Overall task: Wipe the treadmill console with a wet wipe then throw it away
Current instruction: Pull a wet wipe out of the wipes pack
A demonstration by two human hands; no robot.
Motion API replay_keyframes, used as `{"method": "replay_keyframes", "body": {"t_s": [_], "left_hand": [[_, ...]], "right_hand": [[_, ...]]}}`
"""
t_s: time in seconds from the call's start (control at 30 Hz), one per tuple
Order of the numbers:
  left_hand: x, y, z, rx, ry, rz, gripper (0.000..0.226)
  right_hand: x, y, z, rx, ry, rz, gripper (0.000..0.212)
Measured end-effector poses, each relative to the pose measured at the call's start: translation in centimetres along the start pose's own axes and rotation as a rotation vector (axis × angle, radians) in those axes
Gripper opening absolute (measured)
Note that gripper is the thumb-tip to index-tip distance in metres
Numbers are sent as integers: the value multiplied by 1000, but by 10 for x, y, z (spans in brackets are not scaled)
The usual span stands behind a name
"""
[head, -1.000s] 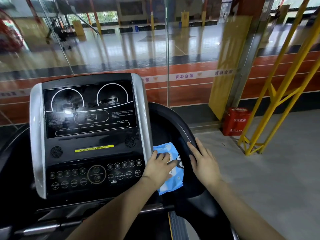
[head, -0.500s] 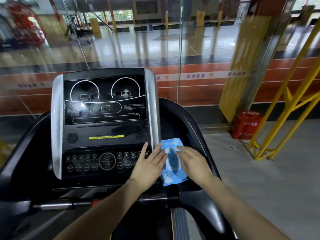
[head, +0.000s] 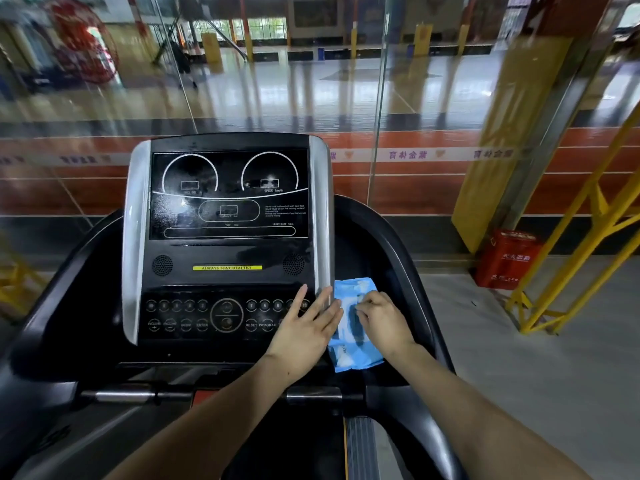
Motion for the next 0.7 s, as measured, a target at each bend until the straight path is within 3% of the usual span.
{"method": "replay_keyframes", "body": {"t_s": [0.2,0.57,0.7], "left_hand": [[1,1,0,0,9,8,72],[0,2,-1,-12,-32,-22,76],[0,2,-4,5,-56,-13,77]], "right_hand": [[3,-2,-4,55,-32,21,17],[-44,0,-16,56,-104,-163,8],[-35,-8,-21,23,-48,24,34]]}}
Point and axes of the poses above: each hand's wrist, its own x-axis towards the middle knuckle, its own z-axis out of the palm, y = z × x, the point moved 6 cm from there along x, towards the middle knuckle, and after that the axes turned 12 degrees about y, right-handed, at the moved point
